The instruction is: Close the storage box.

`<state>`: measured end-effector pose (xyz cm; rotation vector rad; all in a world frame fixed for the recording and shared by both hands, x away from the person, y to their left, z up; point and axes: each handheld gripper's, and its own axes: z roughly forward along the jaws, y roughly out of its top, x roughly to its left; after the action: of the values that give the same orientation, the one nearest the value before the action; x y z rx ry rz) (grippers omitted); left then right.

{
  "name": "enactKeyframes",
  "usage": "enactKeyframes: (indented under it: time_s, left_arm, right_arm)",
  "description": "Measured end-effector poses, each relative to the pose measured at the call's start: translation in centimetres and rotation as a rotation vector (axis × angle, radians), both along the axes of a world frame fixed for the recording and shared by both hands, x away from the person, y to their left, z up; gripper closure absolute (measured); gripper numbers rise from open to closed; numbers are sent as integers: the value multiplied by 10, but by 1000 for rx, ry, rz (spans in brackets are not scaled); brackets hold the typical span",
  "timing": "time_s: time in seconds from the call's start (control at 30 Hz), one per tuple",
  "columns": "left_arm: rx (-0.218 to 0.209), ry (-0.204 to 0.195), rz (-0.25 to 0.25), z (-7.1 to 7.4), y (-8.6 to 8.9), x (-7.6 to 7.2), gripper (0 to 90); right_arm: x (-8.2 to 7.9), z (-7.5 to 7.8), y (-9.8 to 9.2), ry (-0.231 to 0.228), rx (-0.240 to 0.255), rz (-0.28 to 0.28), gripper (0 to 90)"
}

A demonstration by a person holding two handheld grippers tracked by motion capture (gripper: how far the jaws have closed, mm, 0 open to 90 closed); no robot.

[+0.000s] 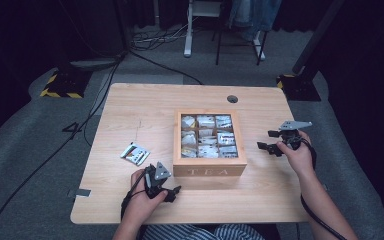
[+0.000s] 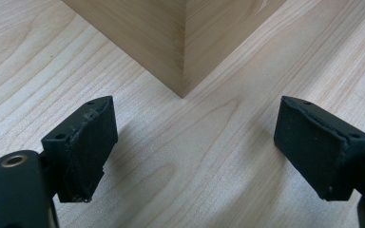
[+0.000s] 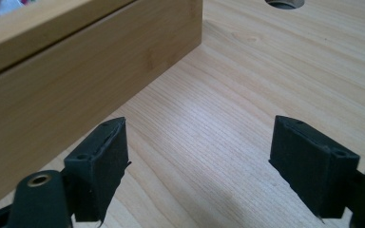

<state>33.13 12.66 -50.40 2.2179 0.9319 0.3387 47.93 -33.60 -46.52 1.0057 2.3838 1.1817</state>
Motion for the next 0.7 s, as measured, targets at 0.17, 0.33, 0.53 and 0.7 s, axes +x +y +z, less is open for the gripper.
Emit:
enactKeyframes:
  time_s: [0.17,0.33,0.53,0.7]
  left_arm:
    - [0,0,0,0,0,0,151]
    - [1,-1,-1,0,0,0,151]
    - [0,0,0,0,0,0,151]
    - [1,-1,-1,0,0,0,151]
  right_arm:
    - [2,-11,3,-8,-13,-3,208]
    - [4,-20,5,-11,-24,-6,208]
    - [5,-28,6,-3,-51,-15,202]
    - [7,-34,5,21,-94,-23,169]
